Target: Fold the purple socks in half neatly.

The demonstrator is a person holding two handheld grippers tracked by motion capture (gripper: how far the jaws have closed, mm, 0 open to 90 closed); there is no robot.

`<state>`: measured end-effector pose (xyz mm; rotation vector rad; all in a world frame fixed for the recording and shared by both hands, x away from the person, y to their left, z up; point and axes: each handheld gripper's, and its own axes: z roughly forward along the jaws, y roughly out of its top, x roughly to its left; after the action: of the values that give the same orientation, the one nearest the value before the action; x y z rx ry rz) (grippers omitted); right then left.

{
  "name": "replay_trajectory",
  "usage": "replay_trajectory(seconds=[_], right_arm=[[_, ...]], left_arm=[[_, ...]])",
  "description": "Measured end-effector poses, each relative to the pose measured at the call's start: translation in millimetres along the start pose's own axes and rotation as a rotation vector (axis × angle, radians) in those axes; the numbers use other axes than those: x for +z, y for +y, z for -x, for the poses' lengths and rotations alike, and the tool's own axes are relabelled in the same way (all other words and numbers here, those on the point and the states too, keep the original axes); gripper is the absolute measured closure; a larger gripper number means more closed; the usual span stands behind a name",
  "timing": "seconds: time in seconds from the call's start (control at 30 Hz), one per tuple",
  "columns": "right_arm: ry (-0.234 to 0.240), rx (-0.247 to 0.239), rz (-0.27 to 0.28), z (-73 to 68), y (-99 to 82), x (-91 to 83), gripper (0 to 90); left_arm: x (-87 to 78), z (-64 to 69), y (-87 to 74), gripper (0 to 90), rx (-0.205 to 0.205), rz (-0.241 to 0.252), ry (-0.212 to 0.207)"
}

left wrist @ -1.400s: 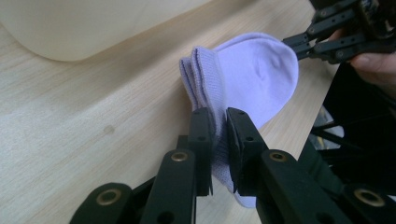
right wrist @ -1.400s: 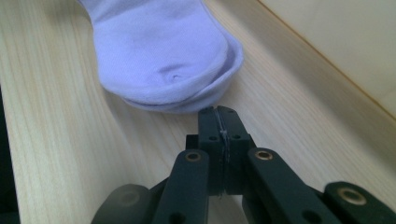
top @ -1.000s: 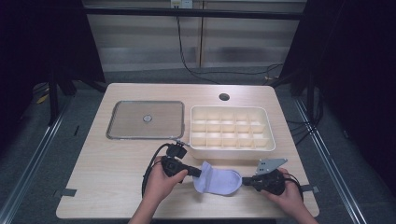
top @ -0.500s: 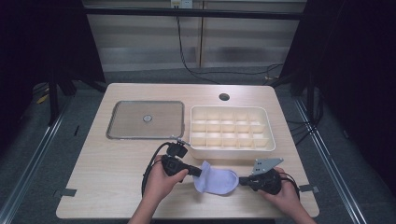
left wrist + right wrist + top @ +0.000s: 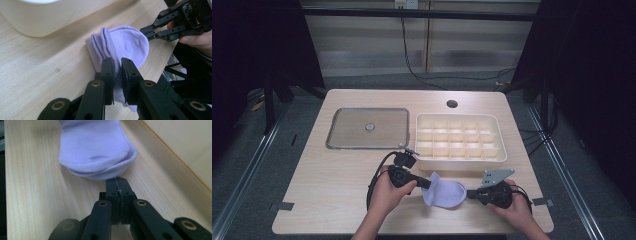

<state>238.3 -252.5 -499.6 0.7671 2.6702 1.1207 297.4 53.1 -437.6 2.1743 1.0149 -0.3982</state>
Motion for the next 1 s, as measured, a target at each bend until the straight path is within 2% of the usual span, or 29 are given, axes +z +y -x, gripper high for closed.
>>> replay_trajectory(seconds=[0.17, 0.23, 0.67, 0.73, 0.8, 0.93, 0.97, 1.0], right_arm=[[0.002, -0.006, 0.001, -0.3, 0.3, 0.3, 88.9], [0.003, -0.006, 0.001, -0.5, 0.2, 0.5, 88.9], [0.006, -0.002, 0.003, -0.3, -0.1, 0.6, 88.9], [0.008, -0.001, 0.004, -0.2, -0.1, 0.6, 88.8], [0.011, -0.003, 0.006, -0.3, -0.1, 1.0, 88.9], [0.013, -0.003, 0.004, -1.0, 0.4, 1.1, 88.9], [0.013, -0.003, 0.004, -1.0, 0.3, 1.1, 88.9], [0.014, -0.003, 0.005, -0.9, 0.3, 1.2, 88.9]], left_arm=[[0.9, 1.4, 2.4, 80.9, 0.001, -0.004, 0.005], [1.2, 1.7, 3.2, 80.9, 0.015, -0.012, 0.005], [8.8, 6.5, 6.3, 80.9, 0.009, -0.017, -0.002], [8.2, 6.3, 7.5, 80.9, 0.021, -0.026, 0.003], [9.3, 8.1, 8.3, 81.0, 0.01, -0.014, -0.002], [9.8, 9.5, 10.3, 81.0, 0.023, -0.026, -0.006], [11.1, 11.2, 10.5, 81.0, 0.008, -0.014, -0.004], [10.5, 10.4, 11.1, 81.0, 0.028, -0.03, 0.0]])
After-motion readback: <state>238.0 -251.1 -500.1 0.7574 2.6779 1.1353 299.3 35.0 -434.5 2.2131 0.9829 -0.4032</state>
